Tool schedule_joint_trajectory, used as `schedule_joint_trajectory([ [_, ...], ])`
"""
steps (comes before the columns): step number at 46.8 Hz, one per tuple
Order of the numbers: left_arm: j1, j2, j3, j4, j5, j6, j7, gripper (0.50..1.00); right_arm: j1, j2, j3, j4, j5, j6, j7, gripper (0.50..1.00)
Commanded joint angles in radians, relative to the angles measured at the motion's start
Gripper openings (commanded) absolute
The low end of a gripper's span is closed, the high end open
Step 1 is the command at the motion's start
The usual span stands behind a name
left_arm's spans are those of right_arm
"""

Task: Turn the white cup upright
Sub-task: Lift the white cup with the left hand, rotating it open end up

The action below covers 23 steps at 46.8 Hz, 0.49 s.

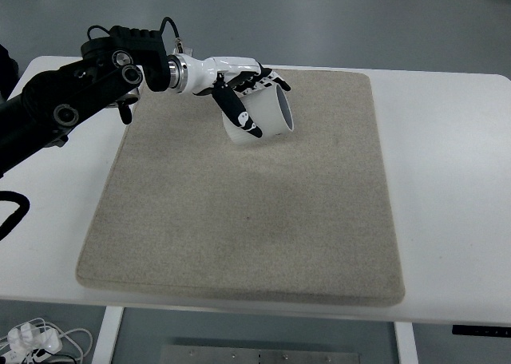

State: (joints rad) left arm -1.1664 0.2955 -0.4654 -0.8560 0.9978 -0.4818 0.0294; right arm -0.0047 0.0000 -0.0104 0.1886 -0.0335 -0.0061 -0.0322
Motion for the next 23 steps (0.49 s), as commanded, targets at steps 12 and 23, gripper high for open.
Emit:
schedule_joint_trajectory([
  [12, 0.053, 0.022, -0.033, 0.089, -0.091, 0.002, -0.206, 0.5, 0.0, 0.0, 0.001, 0.0, 0.0, 0.0, 0.0, 0.952],
  [23, 0.112, 0.025, -0.075, 0.115, -0.232, 0.002, -0.316, 0.5, 0.0, 0.0, 0.001, 0.0, 0.0, 0.0, 0.0, 0.952],
])
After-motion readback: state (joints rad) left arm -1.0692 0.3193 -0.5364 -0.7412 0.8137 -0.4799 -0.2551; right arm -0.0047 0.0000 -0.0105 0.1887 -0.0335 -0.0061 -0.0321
